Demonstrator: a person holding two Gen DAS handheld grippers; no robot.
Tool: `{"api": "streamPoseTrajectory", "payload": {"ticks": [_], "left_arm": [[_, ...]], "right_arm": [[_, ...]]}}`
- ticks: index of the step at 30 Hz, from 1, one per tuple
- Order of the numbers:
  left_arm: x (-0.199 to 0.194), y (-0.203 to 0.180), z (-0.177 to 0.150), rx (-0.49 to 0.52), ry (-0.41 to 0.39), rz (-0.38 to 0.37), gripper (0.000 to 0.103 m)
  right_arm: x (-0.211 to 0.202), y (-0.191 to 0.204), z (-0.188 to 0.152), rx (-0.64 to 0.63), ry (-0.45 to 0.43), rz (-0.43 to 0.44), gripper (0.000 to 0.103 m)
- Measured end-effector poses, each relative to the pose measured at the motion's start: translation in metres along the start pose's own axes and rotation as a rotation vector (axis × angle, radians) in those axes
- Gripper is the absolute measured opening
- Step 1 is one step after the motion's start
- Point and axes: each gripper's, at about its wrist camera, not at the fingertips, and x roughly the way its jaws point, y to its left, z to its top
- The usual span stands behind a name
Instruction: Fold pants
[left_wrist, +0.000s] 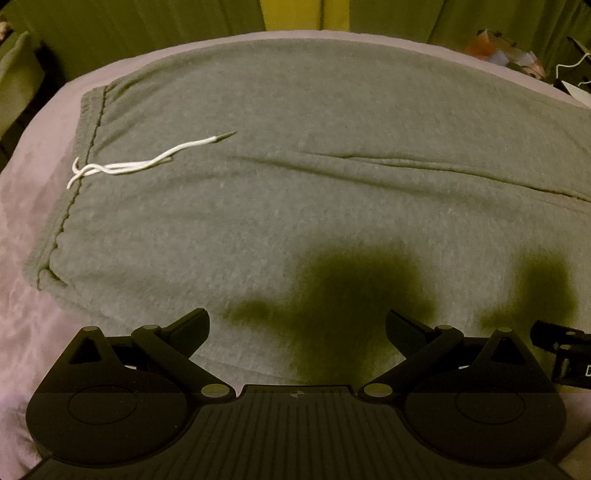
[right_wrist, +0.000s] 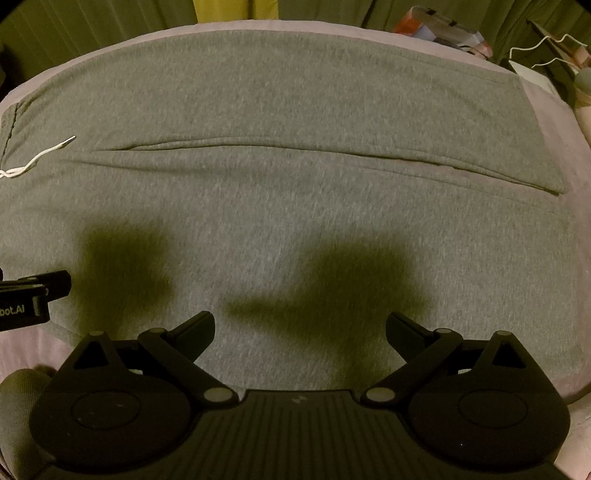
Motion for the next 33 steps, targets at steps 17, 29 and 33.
{"api": "streamPoseTrajectory", "payload": {"ticks": [17,29,33], "left_arm": [[0.0044,0.0004,0.0012,0.008,0.010,-0.003,0.103],[0.0081,0.0017,0.0038,0.023,0.017,-0.011,0.103],[0.0100,0.0009,0.0056,0.027,0.018,-0.003,0.103]], "right_arm": [[0.0025,-0.0013,0.0059,-0.003,0.007,-0.011,0.099],[0.0035,-0.0010,0.0074,-0.011,0.012,-0.011,0.099],[0.0059,-0.0020,0.0081,-0.008,0.014,-0.011,0.099]]}}
